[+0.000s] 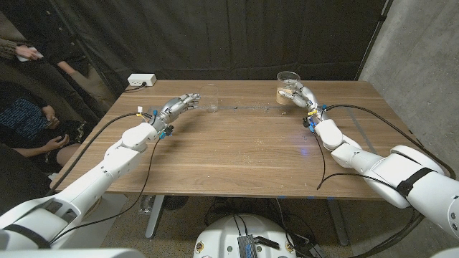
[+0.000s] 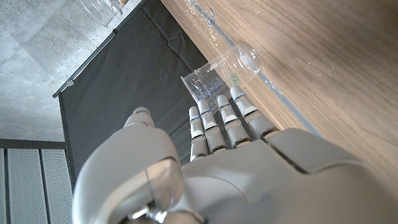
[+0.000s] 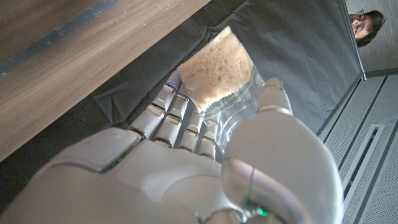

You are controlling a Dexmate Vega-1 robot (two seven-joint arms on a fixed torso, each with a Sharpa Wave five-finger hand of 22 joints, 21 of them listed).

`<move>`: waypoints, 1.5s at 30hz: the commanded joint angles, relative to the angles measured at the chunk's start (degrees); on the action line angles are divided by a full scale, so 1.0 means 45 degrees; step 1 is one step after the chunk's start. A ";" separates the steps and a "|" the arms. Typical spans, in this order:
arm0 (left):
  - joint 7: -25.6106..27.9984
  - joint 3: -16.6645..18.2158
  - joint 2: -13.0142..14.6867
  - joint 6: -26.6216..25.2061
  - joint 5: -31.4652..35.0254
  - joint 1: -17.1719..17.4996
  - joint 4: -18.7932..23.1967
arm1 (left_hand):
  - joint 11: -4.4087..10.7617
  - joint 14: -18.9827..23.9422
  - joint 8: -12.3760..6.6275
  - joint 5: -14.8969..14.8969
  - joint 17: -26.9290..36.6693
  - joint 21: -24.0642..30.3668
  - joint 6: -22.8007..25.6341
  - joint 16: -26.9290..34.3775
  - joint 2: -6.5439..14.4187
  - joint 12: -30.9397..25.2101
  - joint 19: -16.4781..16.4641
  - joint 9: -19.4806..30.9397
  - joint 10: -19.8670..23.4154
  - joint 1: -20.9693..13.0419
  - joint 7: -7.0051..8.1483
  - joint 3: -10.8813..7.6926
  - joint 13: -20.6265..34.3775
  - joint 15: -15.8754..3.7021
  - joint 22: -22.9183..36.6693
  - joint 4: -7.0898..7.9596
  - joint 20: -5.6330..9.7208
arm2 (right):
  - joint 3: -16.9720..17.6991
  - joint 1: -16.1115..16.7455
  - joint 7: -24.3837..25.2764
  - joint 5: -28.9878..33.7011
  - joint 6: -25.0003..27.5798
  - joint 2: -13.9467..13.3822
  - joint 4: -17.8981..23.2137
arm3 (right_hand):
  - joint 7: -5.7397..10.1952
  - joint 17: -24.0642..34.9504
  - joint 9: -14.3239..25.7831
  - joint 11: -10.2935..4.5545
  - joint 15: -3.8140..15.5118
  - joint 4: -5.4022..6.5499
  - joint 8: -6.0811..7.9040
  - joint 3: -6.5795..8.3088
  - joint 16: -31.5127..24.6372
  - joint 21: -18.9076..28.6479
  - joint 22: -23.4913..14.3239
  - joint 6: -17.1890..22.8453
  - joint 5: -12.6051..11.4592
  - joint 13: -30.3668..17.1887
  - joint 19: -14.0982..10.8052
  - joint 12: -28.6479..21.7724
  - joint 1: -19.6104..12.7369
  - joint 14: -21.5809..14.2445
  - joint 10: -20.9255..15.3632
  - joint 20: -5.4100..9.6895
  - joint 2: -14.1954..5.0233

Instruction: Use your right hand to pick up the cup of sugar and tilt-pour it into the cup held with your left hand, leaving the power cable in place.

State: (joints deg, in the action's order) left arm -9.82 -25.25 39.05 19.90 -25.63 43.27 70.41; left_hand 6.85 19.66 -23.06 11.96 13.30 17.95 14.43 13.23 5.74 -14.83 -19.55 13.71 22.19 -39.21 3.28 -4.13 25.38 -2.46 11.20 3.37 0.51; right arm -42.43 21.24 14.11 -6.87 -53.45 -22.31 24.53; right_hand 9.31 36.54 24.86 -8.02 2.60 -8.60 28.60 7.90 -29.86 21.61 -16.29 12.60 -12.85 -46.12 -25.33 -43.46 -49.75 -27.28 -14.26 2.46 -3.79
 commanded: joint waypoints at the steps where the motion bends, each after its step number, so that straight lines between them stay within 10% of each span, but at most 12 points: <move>1: 0.1017 0.0349 0.0748 0.0008 0.0495 0.1122 0.1441 | 0.0072 0.0099 -0.0046 0.0056 0.0041 -0.0032 0.0098 0.0011 -0.0108 0.0016 -0.0062 0.0067 0.0079 -0.0129 0.0092 -0.0019 0.0061 -0.1072 0.0016 -0.0106 -0.0018 | 0.0326 0.0332 0.0050 0.0400 -0.0006 -0.0409 0.0762 | -0.0001 -0.0012 0.0090 -0.0026 0.2355 0.0085 0.0134 0.0032 0.0048 -0.0054 -0.0011 0.0115 0.0021 -0.0028 0.0093 -0.0070 -0.0131 -0.0139 -0.0097 0.1612 0.0009; 31: 0.2291 0.1163 0.1541 0.1384 0.1496 0.2651 0.1295 | 0.0108 -0.0083 0.0077 0.0173 0.0103 -0.0065 -0.0288 -0.0095 -0.0368 0.0049 -0.0105 0.0153 -0.0119 -0.0092 0.0205 0.0104 0.0165 -0.1083 0.0031 -0.0176 -0.0003 | 0.1467 0.2045 0.0334 0.1449 0.2149 -0.1774 0.4903 | 0.0028 -0.0164 0.0404 -0.0039 0.2370 0.0119 0.0492 0.0107 0.0454 -0.0117 0.0179 0.0139 0.0093 -0.0023 0.0062 -0.0102 -0.0205 -0.0400 -0.0221 0.1625 -0.0085; 45: 0.2579 0.1268 0.2053 0.0876 0.1969 0.2542 0.1021 | 0.0163 -0.0185 0.0098 0.0234 0.0128 -0.0094 -0.0376 -0.0139 -0.0427 0.0076 -0.0083 0.0186 -0.0223 -0.0083 0.0210 0.0138 0.0204 -0.1079 0.0034 -0.0195 -0.0007 | 0.1625 0.1945 -0.0045 0.1522 0.2482 -0.1679 0.4909 | 0.0014 -0.0201 0.0508 -0.0035 0.2373 0.0134 0.0644 0.0121 0.0602 -0.0133 0.0249 0.0203 0.0124 -0.0005 0.0026 -0.0127 -0.0209 -0.0498 -0.0330 0.1626 -0.0108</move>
State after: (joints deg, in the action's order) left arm 0.57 -20.04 46.72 25.16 -18.60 54.94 75.86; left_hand 7.61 19.19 -22.62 12.84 13.73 17.50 12.86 12.86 4.39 -14.61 -19.53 14.26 21.39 -39.49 4.17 -3.73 26.19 -2.47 11.20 2.52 0.50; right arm -35.81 30.07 15.01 -0.49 -43.43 -29.89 45.91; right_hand 9.50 35.56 26.96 -8.14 2.68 -8.37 31.17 8.14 -27.44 21.04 -15.14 12.78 -12.41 -46.03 -25.03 -43.66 -50.74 -28.80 -15.01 2.77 -3.73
